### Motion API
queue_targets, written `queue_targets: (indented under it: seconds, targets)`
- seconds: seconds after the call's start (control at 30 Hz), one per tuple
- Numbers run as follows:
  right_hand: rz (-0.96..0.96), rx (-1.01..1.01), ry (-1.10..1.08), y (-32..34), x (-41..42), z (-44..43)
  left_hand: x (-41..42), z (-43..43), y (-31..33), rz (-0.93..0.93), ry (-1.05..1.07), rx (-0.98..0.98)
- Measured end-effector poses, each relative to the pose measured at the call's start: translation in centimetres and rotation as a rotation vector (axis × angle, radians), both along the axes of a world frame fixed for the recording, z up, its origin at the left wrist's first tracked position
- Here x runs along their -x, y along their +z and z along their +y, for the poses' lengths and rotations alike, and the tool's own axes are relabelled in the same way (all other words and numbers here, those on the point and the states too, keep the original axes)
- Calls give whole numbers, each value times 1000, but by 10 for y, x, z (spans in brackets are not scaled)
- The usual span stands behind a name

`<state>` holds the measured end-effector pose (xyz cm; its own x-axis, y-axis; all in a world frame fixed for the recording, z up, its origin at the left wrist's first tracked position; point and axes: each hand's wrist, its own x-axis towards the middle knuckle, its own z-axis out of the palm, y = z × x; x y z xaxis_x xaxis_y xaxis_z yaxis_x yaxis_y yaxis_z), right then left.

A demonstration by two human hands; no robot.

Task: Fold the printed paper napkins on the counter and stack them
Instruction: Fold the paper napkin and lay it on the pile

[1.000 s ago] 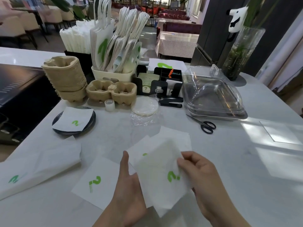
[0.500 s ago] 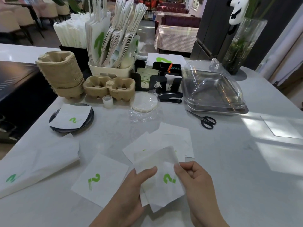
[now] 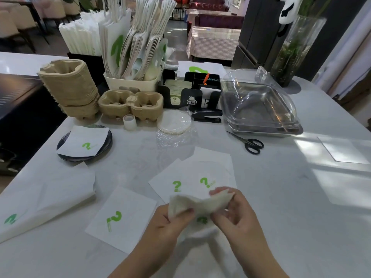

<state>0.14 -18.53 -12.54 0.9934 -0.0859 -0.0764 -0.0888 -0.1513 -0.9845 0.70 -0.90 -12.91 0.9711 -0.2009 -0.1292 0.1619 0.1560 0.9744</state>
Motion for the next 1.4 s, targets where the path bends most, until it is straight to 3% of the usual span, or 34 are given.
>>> queue_targets:
  seconds: [0.13, 0.2, 0.6, 0.7, 0.8, 0.97, 1.2, 1.3, 1.4]
  targets:
    - [-47, -64, 10, 1, 4, 2, 0, 1, -7, -427, 22, -288]
    - [-75, -74, -37, -3, 7, 3, -1, 1, -10, -514, 109, -361]
    - [-23, 47, 43, -12, 3, 12, 4, -5, -19, -356, 114, -376]
    - [-1, 126, 51, 0, -9, 13, 1, -3, -11, -189, 179, -430]
    - [-43, 298, 55, 16, -44, 17, -17, 8, -4, -104, 306, -598]
    - [-12, 685, 215, 14, -111, 39, -49, 24, 8, 8, 314, -864]
    - [2, 1083, 264, -3, -133, 62, -49, 28, 5, -40, 239, -1077]
    - [29, 1086, 276, -1, -134, 65, -49, 30, 4, -55, 209, -1157]
    - [98, 936, 287, 3, -140, 66, -50, 30, 3, -64, 183, -1182]
